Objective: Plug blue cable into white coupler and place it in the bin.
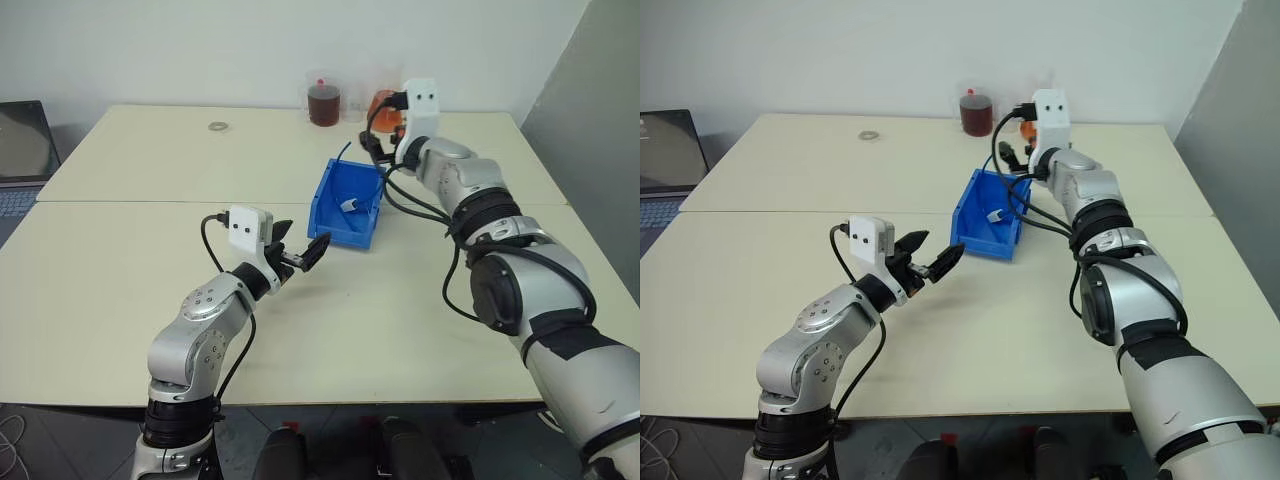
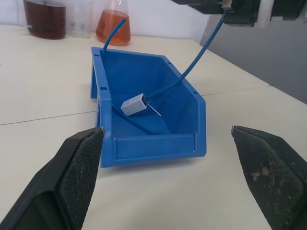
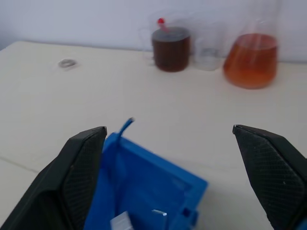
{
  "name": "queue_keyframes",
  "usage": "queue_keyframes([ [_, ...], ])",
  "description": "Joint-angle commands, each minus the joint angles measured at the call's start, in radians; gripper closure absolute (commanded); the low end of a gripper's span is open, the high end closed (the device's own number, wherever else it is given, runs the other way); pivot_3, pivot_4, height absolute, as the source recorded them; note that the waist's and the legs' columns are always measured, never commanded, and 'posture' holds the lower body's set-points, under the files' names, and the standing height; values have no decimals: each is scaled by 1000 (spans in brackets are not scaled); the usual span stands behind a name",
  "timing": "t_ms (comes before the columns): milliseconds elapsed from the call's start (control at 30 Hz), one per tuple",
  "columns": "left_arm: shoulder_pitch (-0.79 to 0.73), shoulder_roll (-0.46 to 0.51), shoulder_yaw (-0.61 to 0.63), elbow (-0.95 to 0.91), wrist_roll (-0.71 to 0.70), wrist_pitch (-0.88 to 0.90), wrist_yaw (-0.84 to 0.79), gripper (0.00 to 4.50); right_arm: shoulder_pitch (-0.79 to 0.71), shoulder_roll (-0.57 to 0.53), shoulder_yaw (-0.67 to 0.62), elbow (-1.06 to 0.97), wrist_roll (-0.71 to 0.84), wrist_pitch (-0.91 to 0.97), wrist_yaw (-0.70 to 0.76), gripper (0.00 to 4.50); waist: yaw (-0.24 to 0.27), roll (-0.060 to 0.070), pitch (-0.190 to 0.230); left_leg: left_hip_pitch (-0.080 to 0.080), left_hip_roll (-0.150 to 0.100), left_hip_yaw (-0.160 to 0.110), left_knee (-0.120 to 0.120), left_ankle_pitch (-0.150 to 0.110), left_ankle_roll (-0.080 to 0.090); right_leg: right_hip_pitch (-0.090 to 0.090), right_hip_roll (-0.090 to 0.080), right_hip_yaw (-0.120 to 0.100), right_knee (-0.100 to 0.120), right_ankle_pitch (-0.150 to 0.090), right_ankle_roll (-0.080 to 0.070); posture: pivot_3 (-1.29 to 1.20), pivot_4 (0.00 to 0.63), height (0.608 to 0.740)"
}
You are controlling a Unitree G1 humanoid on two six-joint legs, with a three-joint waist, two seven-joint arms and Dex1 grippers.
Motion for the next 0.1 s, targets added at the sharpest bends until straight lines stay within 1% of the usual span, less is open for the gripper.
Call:
queue_keyframes([
  [33,-28,7,0,3,22,-7,22,0,69,-27,7,-57,-15,-6,41,13,0,0,0,0,0,0,0,0,0,1,0,0,0,0,0,0,150,740],
  [100,-31,20,-7,7,52,-18,35,0,121,-40,28,-114,-31,-23,67,13,-1,0,0,1,0,0,0,0,0,1,0,0,0,0,0,0,150,740],
])
